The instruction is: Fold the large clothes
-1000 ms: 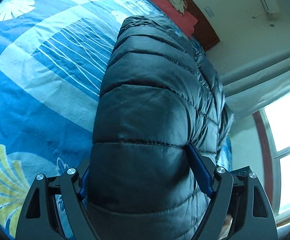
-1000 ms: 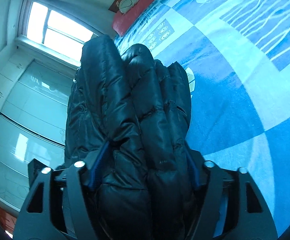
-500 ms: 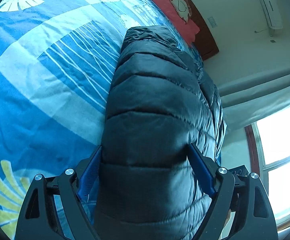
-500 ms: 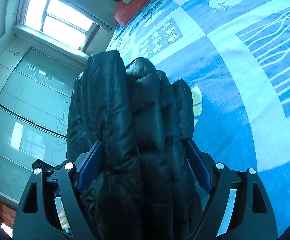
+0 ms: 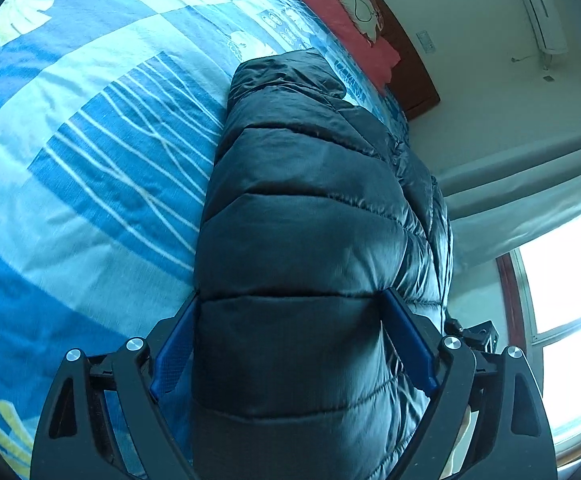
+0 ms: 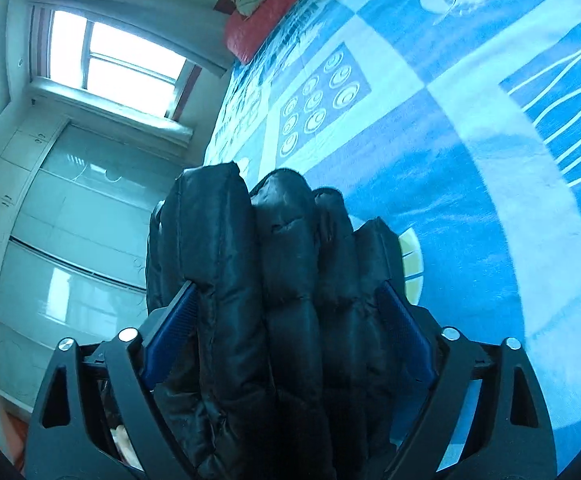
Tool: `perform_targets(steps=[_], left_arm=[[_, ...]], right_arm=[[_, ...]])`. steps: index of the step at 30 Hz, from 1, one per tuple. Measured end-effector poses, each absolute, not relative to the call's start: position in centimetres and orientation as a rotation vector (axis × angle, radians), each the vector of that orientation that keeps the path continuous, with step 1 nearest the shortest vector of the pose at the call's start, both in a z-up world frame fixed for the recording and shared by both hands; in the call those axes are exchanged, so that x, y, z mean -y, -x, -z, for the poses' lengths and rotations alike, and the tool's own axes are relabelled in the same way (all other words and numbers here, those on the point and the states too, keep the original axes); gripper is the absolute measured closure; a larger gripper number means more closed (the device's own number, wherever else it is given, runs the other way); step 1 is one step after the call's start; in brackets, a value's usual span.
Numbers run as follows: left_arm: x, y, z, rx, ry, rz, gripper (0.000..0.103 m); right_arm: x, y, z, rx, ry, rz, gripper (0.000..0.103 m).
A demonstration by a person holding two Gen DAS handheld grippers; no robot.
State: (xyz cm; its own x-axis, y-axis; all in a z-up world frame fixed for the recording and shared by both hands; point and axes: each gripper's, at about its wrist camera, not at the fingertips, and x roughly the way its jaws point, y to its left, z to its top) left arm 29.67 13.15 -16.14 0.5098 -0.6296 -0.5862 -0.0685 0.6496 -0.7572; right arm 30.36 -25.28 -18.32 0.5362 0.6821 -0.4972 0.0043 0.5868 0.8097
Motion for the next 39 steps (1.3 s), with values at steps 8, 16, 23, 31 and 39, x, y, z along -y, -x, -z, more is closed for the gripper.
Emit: perform_targets(steps=[8,16,23,31,39], left_arm=[[-10.7,-30.9,15.4,-1.005,0.657,0.404,0.016],[-10.1,-31.5,16.3,-1.009,0.632,0.412,0.016],[-10.2,-30.9,16.1,-1.008,0.627,0.409,0.016],[-9.6,-30.8,15.2,-1.013,0.612,0.4,0.016],[-11.1,-28.3,12.6,-0.943,0.557,0.371,0.016]], right_arm=[[26.4,-27.2,19.9,-0.85,-0.927,-0.418,0.072],[26.7,-27.3,21.8,-0.845,-0.985,-0.425,0.071],[27.1,-26.6,22.0,-0.85,-0.986,-0.424,0.071],[26.7,-27.1,21.5,-0.861,-0.962,-0.408,0.07],[26.6,-27.2,21.0,-0.868,-0.949,-0.396,0.069]])
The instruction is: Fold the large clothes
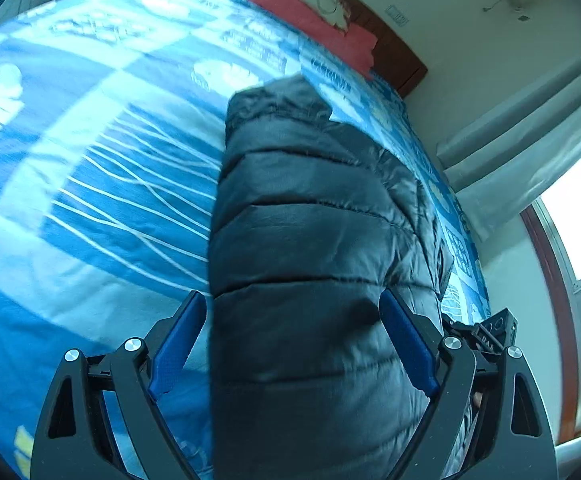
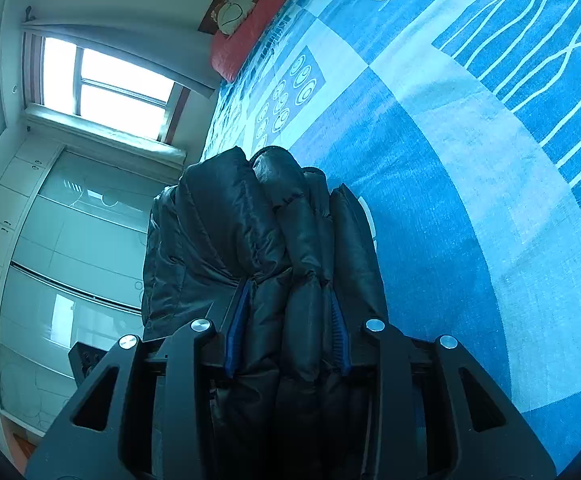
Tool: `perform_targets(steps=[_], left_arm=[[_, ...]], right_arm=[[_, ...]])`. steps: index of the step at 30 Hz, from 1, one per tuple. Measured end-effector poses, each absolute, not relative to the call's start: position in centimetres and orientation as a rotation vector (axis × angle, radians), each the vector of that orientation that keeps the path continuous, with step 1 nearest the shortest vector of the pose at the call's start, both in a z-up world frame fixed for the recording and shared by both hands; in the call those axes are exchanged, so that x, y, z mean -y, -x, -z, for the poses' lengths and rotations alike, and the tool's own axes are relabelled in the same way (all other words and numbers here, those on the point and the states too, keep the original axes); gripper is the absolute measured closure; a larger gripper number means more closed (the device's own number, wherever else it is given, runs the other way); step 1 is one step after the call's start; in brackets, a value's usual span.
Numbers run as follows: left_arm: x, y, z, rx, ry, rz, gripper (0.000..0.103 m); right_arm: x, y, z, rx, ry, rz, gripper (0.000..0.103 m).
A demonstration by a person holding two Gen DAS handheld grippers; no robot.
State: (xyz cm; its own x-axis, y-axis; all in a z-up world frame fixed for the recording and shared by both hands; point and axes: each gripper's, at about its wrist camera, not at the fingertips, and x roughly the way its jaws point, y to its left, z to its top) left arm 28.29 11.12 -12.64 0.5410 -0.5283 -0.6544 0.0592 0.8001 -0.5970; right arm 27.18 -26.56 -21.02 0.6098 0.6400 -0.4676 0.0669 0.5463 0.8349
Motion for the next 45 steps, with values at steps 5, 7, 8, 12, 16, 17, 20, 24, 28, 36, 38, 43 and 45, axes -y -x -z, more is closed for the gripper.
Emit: perform_targets(steps=[5,7,8,12,16,17,20,24,28,36,38,43,45], left_arm=[[-11.4,-26.6,11.9,-0.936,0.523,0.371,0.016],[-11.3,-26.2,11.7,-0.931,0.516,0.371,0.016],[-11.2,-25.9,11.6,-0.93,0.508,0.368,0.016],[-10.6,-24.6,11.4,-0.916,0.477,0.345,0.016],[-10.3,-22.8,10.9,-0.907,0.428,0.313,0.016],[-10.1,-22.2,10.7,-0.903,0.405,0.299,0.016],[-9.6,-20.5,10.2,-0.884,0.353,0.265,0.016],[-8.9,-18.3,9.4,-0.857,0.277,0.22,0.016],[-8.2,-16.1,8.6,-0.82,0.208,0.183,0.016],[-7.4,-12.5,6.8,-0.76,0.172,0.147,0.016],[-7.0,-11.7,6.3,-0.747,0.16,0.135,0.016],[-6.4,-10.2,5.4,-0.722,0.127,0.112,0.016],[-6.2,-9.7,5.1,-0.711,0.116,0.108,0.016]], right_arm=[[26.8,-26.5,20.4,-0.859,-0.954,-0.386,0.058],[27.0,-25.8,20.0,-0.847,-0.956,-0.364,0.048],[27.2,-25.4,19.8,-0.843,-0.96,-0.352,0.042],[27.8,-23.7,18.8,-0.843,-0.935,-0.317,0.038],[28.0,-21.3,17.4,-0.831,-0.861,-0.27,0.038],[27.9,-20.5,16.8,-0.831,-0.828,-0.241,0.038],[27.6,-18.0,15.4,-0.816,-0.743,-0.166,0.035],[26.4,-14.7,13.4,-0.802,-0.607,-0.056,0.028],[24.6,-12.0,11.9,-0.791,-0.464,0.018,0.023],[20.6,-7.7,9.7,-0.74,-0.252,0.061,0.017],[19.7,-6.9,9.1,-0.72,-0.226,0.06,0.015],[17.7,-5.1,7.6,-0.68,-0.168,0.052,0.014],[16.8,-4.7,7.1,-0.669,-0.144,0.045,0.014]])
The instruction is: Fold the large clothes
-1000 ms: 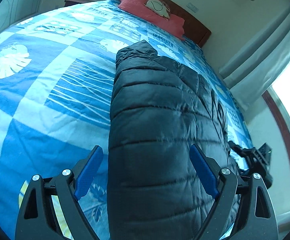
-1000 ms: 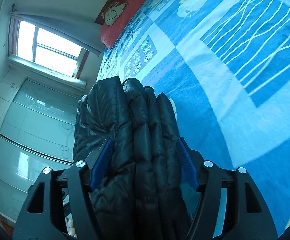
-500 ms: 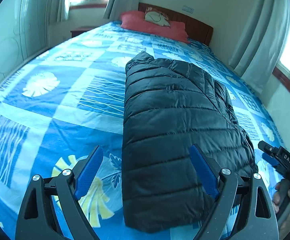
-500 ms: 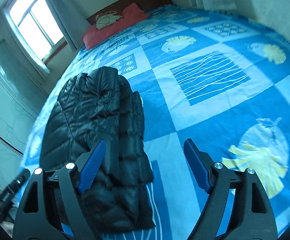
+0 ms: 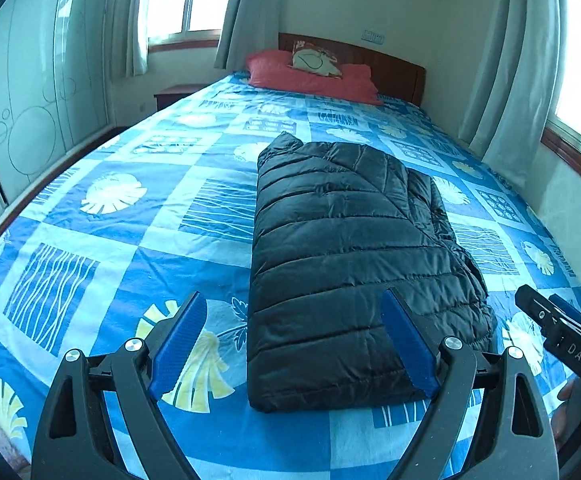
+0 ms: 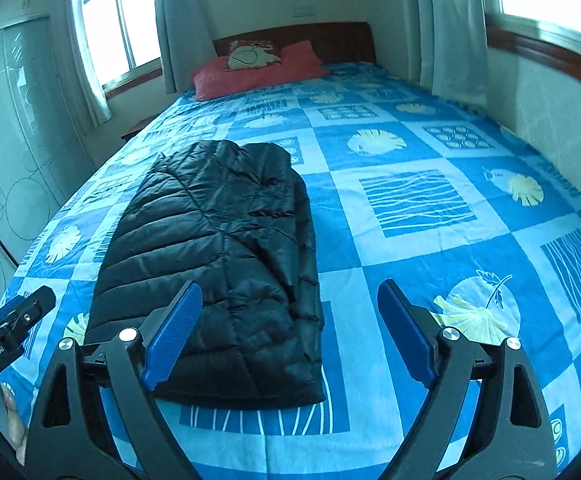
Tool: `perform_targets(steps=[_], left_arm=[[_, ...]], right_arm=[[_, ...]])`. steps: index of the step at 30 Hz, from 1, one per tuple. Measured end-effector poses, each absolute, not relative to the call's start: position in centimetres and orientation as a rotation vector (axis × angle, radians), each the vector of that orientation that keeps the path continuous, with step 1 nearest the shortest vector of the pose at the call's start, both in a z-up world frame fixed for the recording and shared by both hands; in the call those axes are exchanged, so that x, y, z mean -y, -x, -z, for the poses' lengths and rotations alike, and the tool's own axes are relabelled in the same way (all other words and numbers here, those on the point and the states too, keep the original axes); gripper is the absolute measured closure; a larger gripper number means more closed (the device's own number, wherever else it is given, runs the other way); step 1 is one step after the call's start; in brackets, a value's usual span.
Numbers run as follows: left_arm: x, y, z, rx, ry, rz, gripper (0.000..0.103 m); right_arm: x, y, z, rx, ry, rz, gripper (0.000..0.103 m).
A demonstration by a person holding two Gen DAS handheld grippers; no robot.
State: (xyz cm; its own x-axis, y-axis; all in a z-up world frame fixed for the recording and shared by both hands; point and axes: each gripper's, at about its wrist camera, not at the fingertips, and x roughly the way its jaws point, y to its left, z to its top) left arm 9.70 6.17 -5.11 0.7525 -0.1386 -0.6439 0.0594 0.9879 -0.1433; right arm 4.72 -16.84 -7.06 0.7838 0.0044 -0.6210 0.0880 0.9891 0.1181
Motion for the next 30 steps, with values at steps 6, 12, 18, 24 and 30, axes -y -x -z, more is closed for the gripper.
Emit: perform_targets(steps=[6,12,18,24,30], left_arm=[[-5.5,-8.5,4.7,-0.688,0.083,0.092,0.016],[-5.0,-8.1,4.4,-0.683,0.075,0.101,0.016],[-4.7,-7.8,4.0,-0.676,0.07,0.107,0.016],[-4.6,-7.7,4.1,-0.68,0.072,0.109,0.016],[-4.7,-7.6,4.0,-0.681,0.074,0.108,0.016]], right_arm=[[15.0,-3.6,6.1,-0.641,-0.086,0.033,0.014],[14.2,-3.5,6.2,-0.639,-0.067,0.024,0.013],[13.9,-3.5,6.4,-0.644,-0.06,0.022,0.013],[13.9,-3.5,6.4,-0.642,-0.063,0.022,0.013],[13.9,-3.4,6.4,-0.643,-0.063,0.021,0.013]])
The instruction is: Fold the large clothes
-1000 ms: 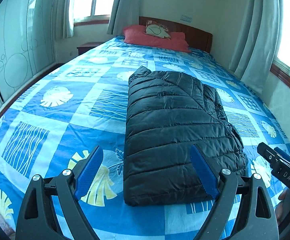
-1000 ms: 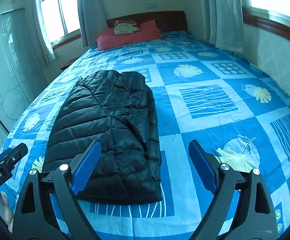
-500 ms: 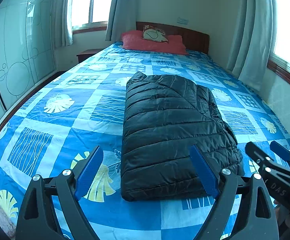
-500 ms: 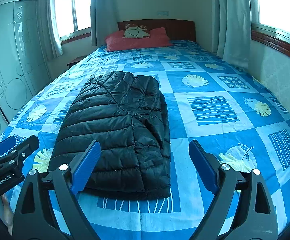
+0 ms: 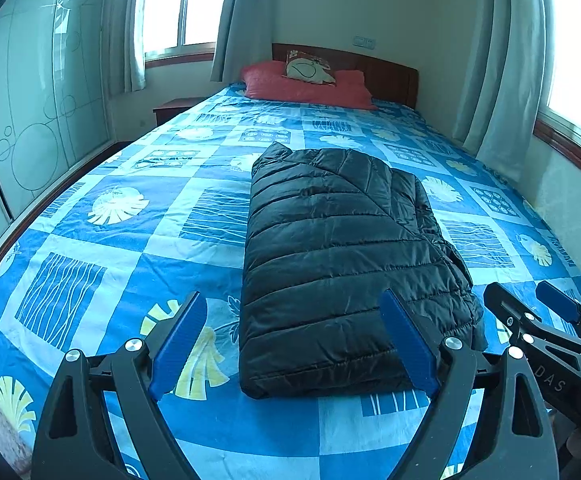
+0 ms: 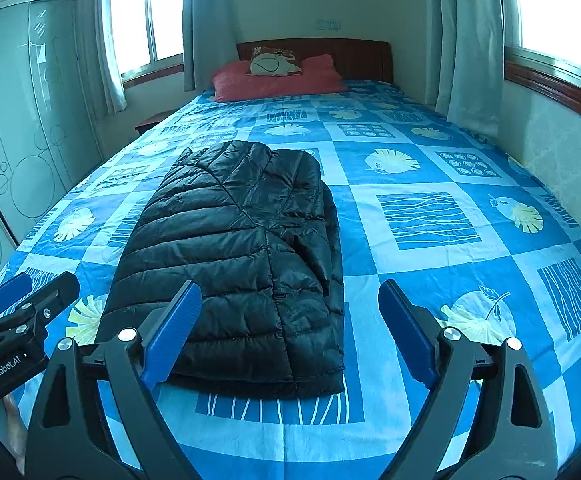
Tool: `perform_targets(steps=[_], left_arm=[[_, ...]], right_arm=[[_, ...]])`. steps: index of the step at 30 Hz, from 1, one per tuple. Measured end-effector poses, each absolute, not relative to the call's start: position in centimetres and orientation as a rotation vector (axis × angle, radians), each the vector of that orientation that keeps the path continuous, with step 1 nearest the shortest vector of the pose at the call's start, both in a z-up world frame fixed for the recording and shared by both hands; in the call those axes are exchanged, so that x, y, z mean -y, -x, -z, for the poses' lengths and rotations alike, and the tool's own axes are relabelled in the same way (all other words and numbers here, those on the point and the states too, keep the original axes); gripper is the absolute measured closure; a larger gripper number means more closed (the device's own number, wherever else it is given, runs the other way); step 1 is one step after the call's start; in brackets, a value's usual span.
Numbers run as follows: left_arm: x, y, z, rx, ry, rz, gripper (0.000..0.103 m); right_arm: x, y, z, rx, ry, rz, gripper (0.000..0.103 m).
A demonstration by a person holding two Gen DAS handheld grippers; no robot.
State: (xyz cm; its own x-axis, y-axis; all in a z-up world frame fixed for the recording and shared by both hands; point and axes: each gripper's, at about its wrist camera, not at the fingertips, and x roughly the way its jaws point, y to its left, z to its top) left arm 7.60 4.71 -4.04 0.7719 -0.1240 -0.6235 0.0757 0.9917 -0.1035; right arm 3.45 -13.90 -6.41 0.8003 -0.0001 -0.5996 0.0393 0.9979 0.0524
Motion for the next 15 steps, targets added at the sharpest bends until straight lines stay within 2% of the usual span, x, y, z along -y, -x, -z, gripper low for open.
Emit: perform_targets(steps=[15], left_arm=[[-4.87,-7.52,3.88,-0.677,0.083,0.099,0.016]], right_arm=[[13.56,-3.41,6.38,-0.642,-0.061,0.02,0.013]])
